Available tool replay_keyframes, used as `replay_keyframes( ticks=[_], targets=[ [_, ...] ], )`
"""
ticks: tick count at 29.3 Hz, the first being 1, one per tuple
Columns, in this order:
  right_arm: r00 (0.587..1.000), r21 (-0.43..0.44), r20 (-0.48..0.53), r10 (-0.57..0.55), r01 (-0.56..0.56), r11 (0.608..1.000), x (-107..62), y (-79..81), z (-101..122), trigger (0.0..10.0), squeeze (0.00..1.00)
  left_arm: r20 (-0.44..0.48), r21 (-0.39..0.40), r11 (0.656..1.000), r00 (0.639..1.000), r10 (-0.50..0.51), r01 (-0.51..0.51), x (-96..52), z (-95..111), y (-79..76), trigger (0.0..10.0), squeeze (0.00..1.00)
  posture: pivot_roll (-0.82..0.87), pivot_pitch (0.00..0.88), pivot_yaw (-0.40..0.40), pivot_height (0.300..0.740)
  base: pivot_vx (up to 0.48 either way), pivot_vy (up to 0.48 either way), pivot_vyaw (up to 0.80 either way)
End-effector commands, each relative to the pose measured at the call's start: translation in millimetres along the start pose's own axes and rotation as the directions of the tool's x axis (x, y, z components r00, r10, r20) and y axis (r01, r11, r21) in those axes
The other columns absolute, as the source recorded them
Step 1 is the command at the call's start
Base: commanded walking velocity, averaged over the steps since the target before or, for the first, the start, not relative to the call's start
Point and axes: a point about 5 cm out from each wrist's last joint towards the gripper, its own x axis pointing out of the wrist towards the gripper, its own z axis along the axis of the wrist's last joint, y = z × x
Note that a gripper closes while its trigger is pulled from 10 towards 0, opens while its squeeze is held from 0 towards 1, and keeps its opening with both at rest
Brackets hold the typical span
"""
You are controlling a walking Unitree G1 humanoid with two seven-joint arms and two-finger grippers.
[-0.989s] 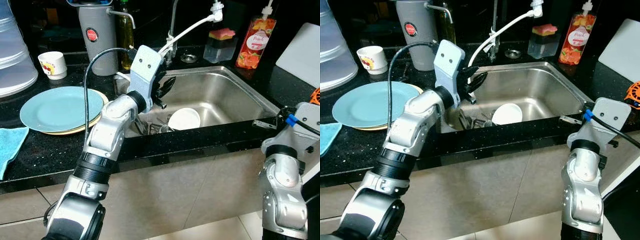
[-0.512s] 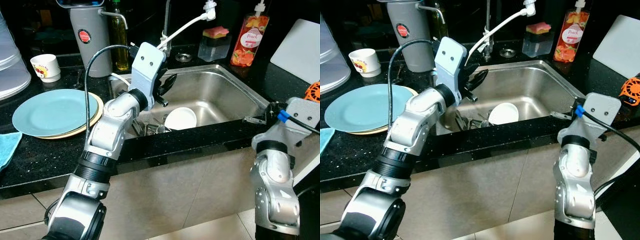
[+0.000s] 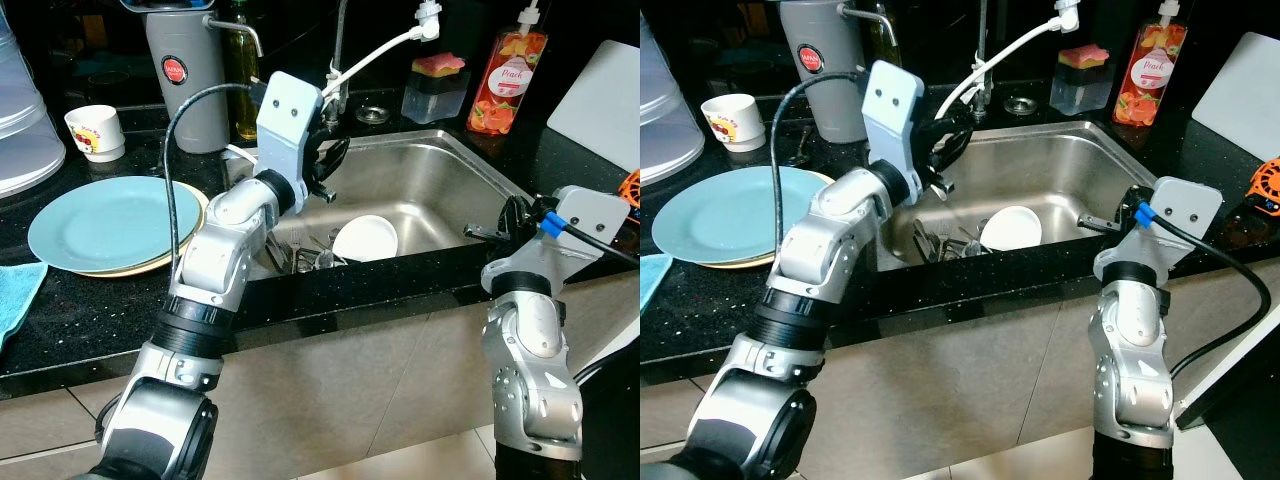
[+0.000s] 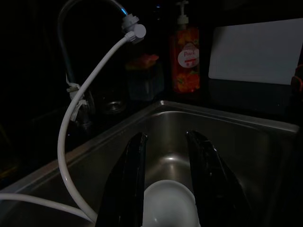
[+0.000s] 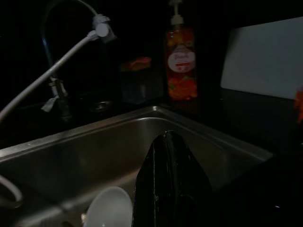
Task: Kitchen organization
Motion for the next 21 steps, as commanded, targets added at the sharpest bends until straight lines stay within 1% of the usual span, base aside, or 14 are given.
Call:
replay_keyframes(
  ticks=[1,3,6,7,14,16,21],
  targets=[
    [0.999,0.009,-0.036,0.036,-0.036,0.999,1.0,8.4,-5.4,10.0,0.00,-0.001,-0.017,1.000,1.000,-0.011,0.011,2.2,1.6,-3.0,10.0,0.00,0.17,0.000,-0.017,0.740,0.000,0.000,0.00],
    [0.998,0.016,-0.037,0.045,-0.044,0.999,1.2,10.2,-5.5,10.0,0.00,-0.001,-0.010,1.000,1.000,-0.011,0.011,2.2,1.9,-3.0,10.0,0.00,0.17,0.000,-0.020,0.740,0.000,0.000,0.00],
    [0.997,0.061,-0.045,0.060,-0.057,0.996,2.6,13.9,-6.2,10.0,0.00,-0.002,-0.012,1.000,1.000,0.009,-0.009,2.6,2.4,-1.3,10.0,0.00,0.18,0.000,-0.027,0.740,0.000,0.000,0.00],
    [0.997,0.065,-0.048,0.059,-0.056,0.996,3.0,14.1,-6.5,10.0,0.00,-0.002,-0.015,1.000,1.000,0.013,-0.013,2.8,2.5,-0.8,10.0,0.00,0.18,0.000,-0.027,0.740,0.000,0.000,0.00],
    [0.996,0.045,-0.059,0.060,-0.057,0.997,4.0,14.0,-7.8,10.0,0.00,-0.002,-0.015,1.000,1.000,0.011,-0.011,2.9,3.0,-1.7,10.0,0.00,0.18,0.000,-0.028,0.740,0.000,0.000,0.00],
    [0.996,0.051,-0.063,0.061,-0.058,0.997,3.7,13.2,-8.3,10.0,0.00,-0.002,-0.017,1.000,1.000,0.010,-0.010,3.0,3.1,-2.3,10.0,0.00,0.18,0.000,-0.028,0.740,0.000,0.000,0.00],
    [0.996,0.045,-0.076,0.038,-0.034,0.998,3.8,9.0,-10.1,10.0,0.00,-0.002,-0.016,1.000,1.000,0.006,-0.006,3.1,3.2,-3.4,10.0,0.00,0.18,0.000,-0.029,0.740,0.000,0.000,0.80]
  ],
)
